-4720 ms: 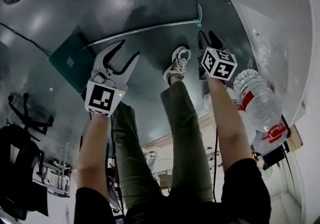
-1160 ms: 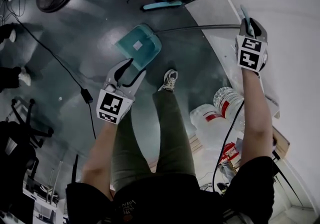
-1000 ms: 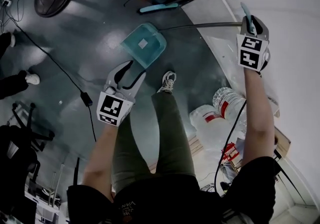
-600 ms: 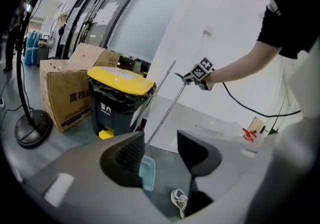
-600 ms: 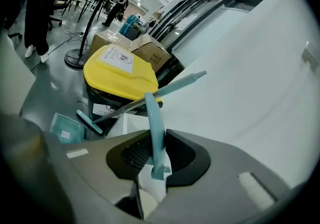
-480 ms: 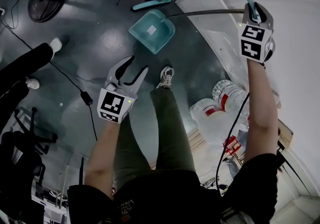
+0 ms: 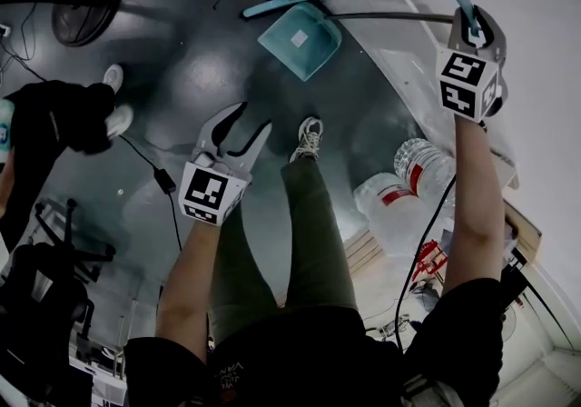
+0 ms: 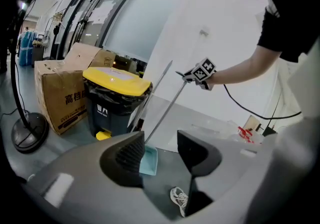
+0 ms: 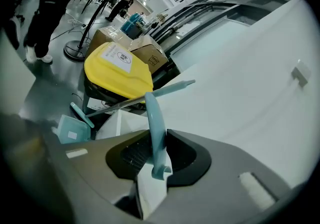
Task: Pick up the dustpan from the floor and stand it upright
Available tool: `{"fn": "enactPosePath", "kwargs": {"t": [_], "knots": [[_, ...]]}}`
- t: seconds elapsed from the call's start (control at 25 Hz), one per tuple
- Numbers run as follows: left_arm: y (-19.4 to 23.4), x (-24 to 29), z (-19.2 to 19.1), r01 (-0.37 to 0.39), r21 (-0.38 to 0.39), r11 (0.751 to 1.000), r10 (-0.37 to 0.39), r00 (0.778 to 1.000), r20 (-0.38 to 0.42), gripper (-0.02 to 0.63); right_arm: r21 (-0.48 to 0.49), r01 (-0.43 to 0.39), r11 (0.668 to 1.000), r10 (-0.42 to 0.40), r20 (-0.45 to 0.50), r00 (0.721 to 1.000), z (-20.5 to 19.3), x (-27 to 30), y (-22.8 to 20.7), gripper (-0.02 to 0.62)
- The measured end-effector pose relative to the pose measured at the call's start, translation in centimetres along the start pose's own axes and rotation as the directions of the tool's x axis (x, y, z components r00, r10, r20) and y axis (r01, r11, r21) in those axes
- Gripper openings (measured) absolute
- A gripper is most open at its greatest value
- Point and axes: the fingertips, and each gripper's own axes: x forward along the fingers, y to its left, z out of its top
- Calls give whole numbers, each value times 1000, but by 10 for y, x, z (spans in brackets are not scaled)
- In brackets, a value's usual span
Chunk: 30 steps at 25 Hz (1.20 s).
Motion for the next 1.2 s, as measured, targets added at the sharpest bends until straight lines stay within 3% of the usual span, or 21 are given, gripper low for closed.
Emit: {"fn": "enactPosePath", "kwargs": {"t": [0.36, 0.92, 1.2], "knots": [[-11, -12, 0, 41, 11, 999, -41, 999, -11, 222, -11, -5, 1000, 6, 89, 996, 11, -47, 40, 91], [-28, -47, 17, 84, 68, 994, -83, 996, -14, 222, 203, -113, 973, 89, 122, 989, 25, -105, 98, 140], [-43, -67, 39, 109, 92, 990, -109, 994, -1, 222, 292, -197, 936, 180, 83, 980, 20, -121, 112, 227]]}}
